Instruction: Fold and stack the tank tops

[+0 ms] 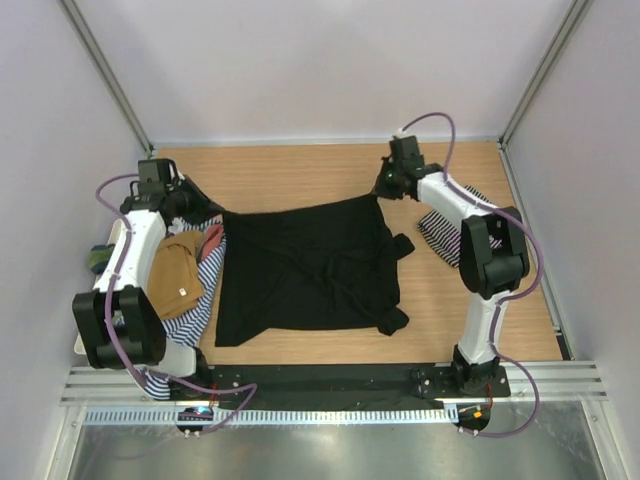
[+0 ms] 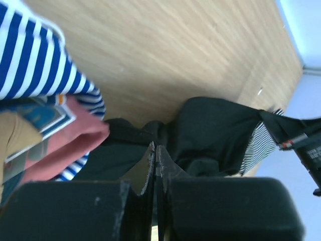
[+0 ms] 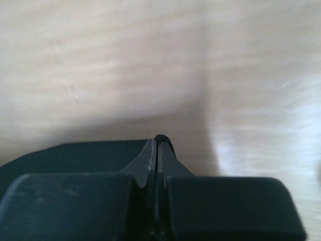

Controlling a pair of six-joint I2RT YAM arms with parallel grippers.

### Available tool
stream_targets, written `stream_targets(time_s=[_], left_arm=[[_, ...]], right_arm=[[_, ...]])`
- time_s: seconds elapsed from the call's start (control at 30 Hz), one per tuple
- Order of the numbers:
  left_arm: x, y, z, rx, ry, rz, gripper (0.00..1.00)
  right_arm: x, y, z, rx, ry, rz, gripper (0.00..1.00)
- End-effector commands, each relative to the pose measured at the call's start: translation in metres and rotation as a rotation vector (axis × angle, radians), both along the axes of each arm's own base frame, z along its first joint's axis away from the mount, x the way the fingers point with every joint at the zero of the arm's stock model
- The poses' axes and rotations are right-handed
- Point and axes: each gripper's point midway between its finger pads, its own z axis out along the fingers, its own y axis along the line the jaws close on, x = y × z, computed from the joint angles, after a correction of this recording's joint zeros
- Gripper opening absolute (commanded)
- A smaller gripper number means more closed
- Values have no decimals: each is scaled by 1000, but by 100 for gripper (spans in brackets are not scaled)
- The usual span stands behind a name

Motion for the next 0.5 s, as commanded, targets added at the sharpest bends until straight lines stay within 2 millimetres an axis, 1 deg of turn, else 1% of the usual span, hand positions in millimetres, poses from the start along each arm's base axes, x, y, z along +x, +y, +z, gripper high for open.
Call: stream_targets(time_s=[0.0,0.07,0.1,0.13,0.17,0.2,0.23,0.27,0.3,0.37,0.4,0.43,0.47], left_arm=[[52,5,69,-34,-192,52,0],[65,6,86,-45,-212,54,0],[74,6,106,-46,-240,50,0],[77,6,116,-48,-250,46,0],[78,4,128,-52,-269,34,0],[78,3,154,-50,-318,26,0],[76,1,167,-50,-349,18,0],[73,0,185,-52,-390,11,0],[63,-2,204,-49,-436,3,0],[49,-5,230,-38,-504,-10,0],[40,-8,240,-27,-537,-26,0],[21,-10,259,-9,-596,-29,0],[10,-13,268,2,-630,-38,0]], right_arm=[[40,-19,106,133,-213,-25,1],[45,-25,130,138,-257,0,1],[46,-24,156,143,-302,16,1],[45,-25,167,141,-323,24,1],[42,-23,178,143,-347,54,1],[36,-22,201,157,-395,66,1],[33,-21,211,168,-419,78,1],[26,-19,219,185,-435,99,1],[16,-19,244,203,-493,113,1],[3,-18,268,223,-552,135,1],[-15,-19,293,236,-606,158,1],[-34,-22,315,245,-666,172,1],[-46,-21,327,255,-697,192,1]])
